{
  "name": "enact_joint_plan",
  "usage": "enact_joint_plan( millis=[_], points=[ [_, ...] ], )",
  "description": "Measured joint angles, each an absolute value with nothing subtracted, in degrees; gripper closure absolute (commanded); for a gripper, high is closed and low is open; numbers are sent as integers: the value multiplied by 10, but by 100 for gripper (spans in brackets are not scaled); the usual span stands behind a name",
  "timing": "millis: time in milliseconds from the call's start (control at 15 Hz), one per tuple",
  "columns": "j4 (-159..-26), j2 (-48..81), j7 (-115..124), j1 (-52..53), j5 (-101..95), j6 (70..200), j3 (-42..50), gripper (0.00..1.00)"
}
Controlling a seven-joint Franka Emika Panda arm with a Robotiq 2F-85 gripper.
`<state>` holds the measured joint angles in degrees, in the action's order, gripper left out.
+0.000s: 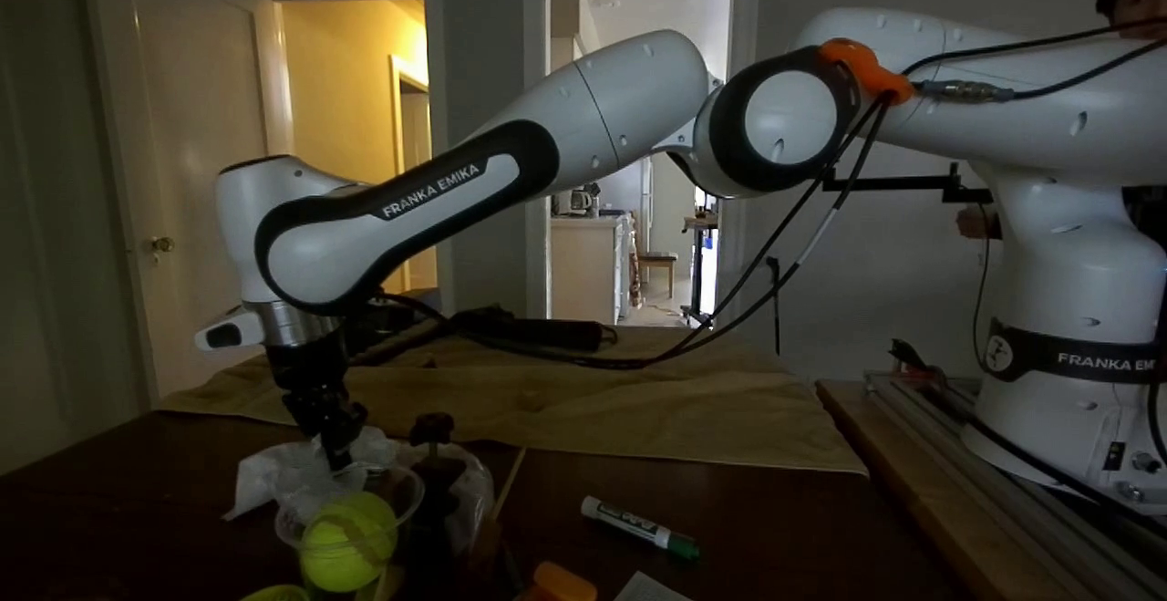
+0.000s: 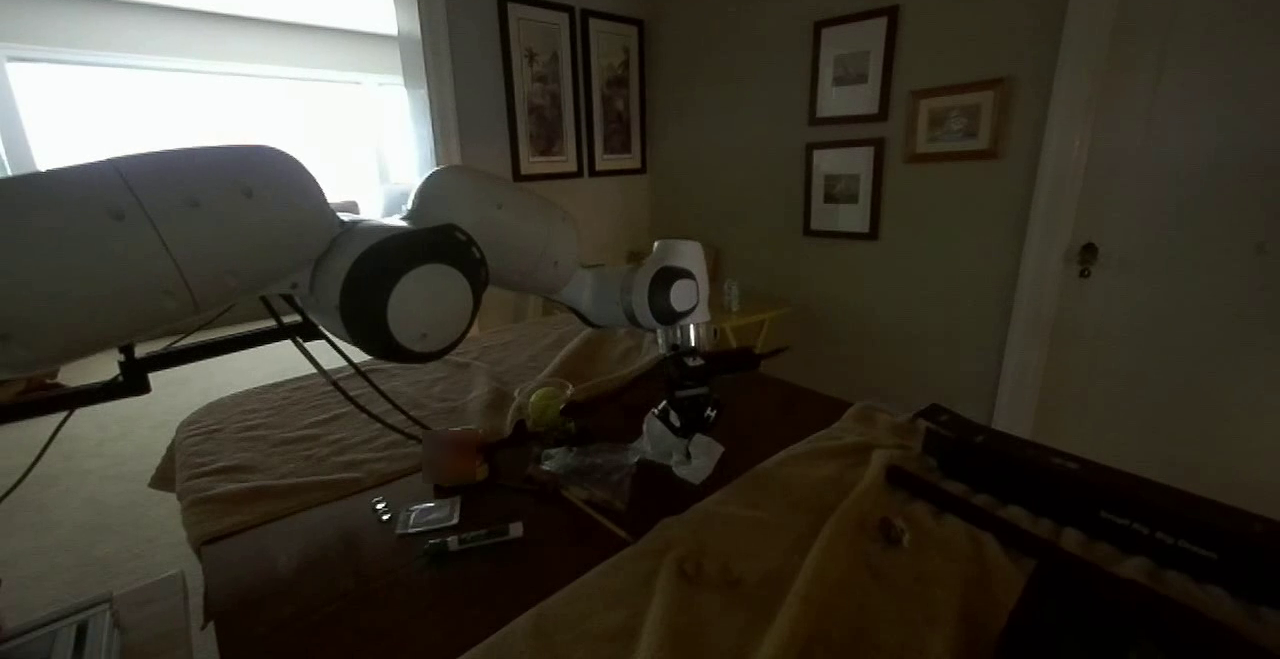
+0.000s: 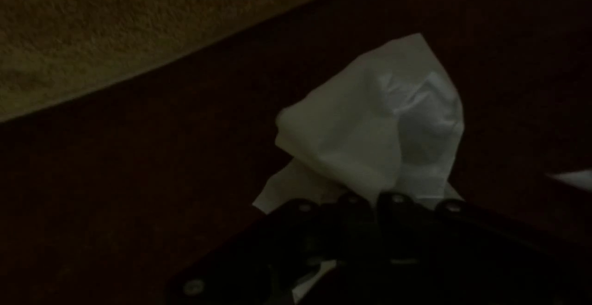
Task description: Pick up the napkin and wipe the table
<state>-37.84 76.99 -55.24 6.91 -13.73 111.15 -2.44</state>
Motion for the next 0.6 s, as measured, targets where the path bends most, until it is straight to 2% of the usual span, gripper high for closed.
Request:
enact_joint_plan(
  millis=[600],
  points=[
    [-367,770,-523,30,-137,1112,-22,99]
  ],
)
